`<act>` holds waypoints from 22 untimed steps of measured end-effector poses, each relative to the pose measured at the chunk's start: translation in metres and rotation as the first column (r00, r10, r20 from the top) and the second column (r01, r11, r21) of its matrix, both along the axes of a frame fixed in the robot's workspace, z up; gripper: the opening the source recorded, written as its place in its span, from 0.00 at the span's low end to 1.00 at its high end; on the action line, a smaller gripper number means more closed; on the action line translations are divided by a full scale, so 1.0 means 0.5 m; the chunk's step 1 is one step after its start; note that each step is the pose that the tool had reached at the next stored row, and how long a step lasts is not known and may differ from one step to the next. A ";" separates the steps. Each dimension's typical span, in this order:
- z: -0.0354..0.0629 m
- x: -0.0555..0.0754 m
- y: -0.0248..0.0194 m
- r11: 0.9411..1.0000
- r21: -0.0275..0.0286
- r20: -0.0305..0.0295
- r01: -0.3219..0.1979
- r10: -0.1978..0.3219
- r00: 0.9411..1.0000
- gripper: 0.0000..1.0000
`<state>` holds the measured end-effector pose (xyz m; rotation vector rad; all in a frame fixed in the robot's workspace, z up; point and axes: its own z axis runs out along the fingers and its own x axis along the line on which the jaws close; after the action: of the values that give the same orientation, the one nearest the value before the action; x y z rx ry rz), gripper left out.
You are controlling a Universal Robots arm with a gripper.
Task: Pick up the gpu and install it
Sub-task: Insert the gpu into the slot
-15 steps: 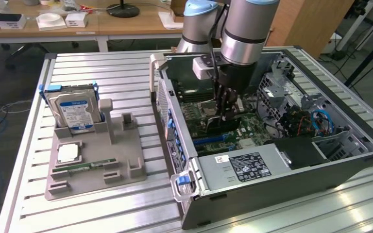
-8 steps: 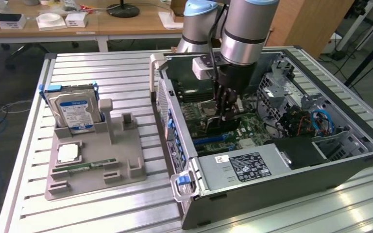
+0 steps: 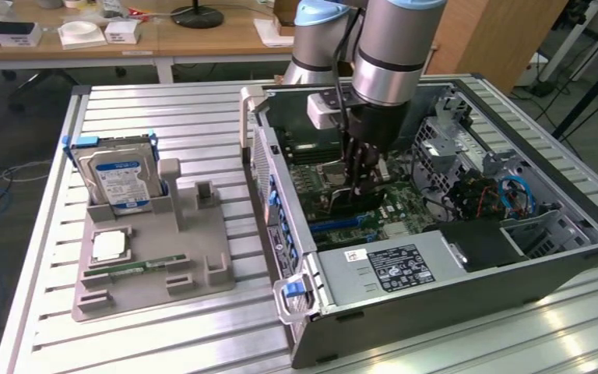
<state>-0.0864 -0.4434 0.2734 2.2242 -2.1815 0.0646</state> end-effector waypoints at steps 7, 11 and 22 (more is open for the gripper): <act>-0.011 0.000 -0.0001 1.000 0.000 0.007 -0.001 0.001 1.000 0.26; -0.013 0.000 0.0001 1.000 0.004 0.014 -0.003 0.003 1.000 0.26; -0.014 0.000 -0.0002 1.000 0.014 0.018 -0.003 0.003 1.000 0.26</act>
<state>-0.0866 -0.4435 0.2663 2.2429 -2.1943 0.0705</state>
